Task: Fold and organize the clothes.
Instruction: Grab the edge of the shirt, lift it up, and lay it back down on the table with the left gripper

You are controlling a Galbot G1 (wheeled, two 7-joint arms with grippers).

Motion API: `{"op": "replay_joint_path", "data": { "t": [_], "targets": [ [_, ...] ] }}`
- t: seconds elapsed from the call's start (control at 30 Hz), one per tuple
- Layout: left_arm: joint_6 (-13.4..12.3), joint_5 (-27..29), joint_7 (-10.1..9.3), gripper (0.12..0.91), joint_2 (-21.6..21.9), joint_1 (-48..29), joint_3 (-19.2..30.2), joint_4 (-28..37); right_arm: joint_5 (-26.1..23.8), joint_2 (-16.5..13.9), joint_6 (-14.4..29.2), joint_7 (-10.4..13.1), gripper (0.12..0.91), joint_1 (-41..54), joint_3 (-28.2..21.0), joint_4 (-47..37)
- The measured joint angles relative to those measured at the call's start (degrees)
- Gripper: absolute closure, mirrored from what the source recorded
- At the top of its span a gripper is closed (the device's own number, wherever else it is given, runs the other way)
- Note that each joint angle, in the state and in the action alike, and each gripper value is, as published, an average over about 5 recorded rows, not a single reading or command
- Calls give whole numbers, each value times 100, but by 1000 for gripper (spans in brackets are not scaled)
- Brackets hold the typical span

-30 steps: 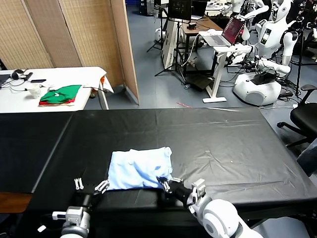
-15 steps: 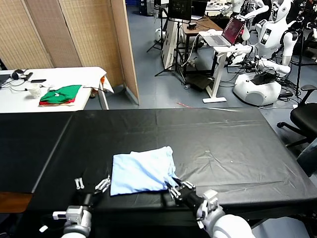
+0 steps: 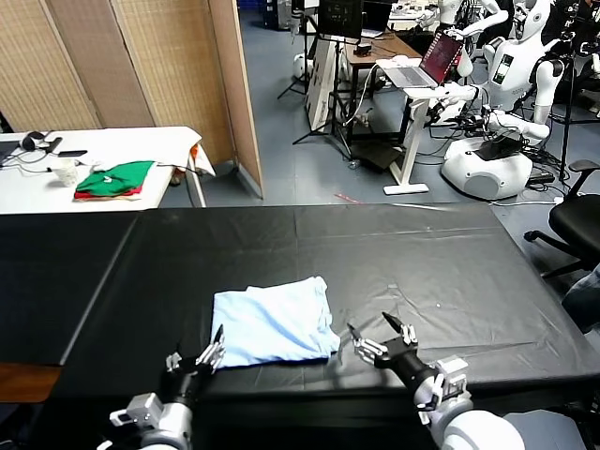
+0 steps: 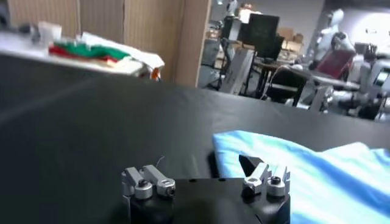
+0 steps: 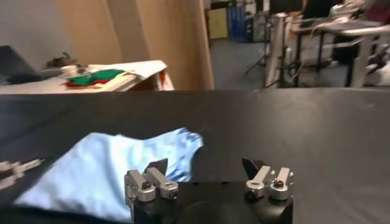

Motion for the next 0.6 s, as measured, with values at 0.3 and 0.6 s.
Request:
{"op": "replay_joint_path", "data": {
  "t": [0.3, 0.6],
  "targets": [
    [24, -872, 189, 131, -60, -244, -15, 207, -58, 39, -1, -21, 118, -33, 107, 7],
    [36, -1409, 191, 385, -106, -391, -12, 404, -145, 98, 1, -41, 118, -41, 100, 44]
  ]
}}
